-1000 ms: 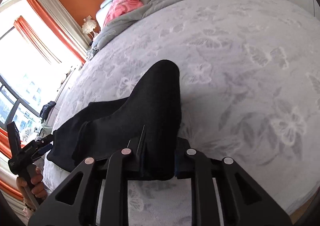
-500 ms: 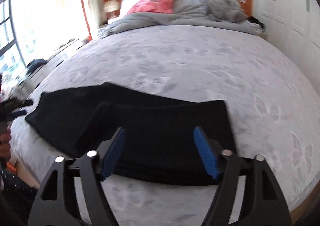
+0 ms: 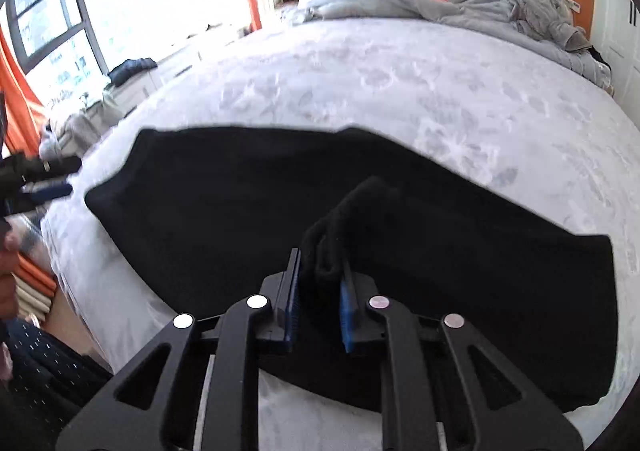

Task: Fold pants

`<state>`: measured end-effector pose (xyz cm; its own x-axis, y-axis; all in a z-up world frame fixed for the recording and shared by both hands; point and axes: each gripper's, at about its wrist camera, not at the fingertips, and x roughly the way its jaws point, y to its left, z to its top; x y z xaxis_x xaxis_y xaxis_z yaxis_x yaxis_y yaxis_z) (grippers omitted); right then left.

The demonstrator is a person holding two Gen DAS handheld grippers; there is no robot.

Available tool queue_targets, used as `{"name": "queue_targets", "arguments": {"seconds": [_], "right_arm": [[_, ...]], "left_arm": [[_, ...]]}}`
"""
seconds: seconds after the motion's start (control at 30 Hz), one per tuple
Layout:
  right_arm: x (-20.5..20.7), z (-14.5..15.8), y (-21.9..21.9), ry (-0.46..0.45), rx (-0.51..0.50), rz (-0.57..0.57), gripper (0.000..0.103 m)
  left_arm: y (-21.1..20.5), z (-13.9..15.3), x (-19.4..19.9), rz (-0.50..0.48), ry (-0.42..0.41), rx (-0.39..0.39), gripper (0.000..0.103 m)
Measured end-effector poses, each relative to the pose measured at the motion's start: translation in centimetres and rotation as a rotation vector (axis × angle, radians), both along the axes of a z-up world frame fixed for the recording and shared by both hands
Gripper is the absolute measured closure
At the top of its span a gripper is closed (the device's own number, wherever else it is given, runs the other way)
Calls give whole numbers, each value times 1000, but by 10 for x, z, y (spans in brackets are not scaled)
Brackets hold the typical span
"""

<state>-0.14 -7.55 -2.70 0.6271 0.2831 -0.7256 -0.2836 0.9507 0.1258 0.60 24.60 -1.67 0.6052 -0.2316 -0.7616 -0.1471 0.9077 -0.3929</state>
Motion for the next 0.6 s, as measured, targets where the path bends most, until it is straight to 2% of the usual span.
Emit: {"name": "queue_targets", "arguments": {"seconds": [0.07, 0.1, 0.13, 0.2, 0.23, 0.3, 0.37, 0.43, 0.47, 0.57, 0.6], "right_arm": [[4, 17, 4, -37, 34, 2, 87], [9, 14, 8, -25, 48, 19, 87], [17, 3, 16, 10, 35, 42, 85], [35, -38, 34, 108, -63, 83, 81], [38, -55, 40, 144, -84, 110, 76], [29, -45, 34, 87, -62, 116, 72], [26, -21, 15, 68, -4, 95, 61], [26, 6, -16, 33, 54, 45, 40], [27, 15, -31, 22, 65, 16, 37], [29, 29, -75, 11, 84, -39, 32], [32, 29, -87, 14, 95, -52, 29]], "left_arm": [[17, -1, -1, 47, 4, -63, 16], [25, -3, 0, 78, 12, -91, 16], [34, -7, 1, 112, 22, -117, 16], [45, -17, 6, 173, 66, -137, 16], [50, -24, 8, 198, 92, -142, 16], [58, -40, 12, 240, 150, -163, 16], [62, -57, 16, 252, 198, -212, 16], [68, -75, 19, 281, 239, -281, 16], [72, -84, 21, 301, 254, -318, 16], [76, -80, 22, 345, 194, -350, 16], [75, -77, 24, 352, 179, -335, 24]]}}
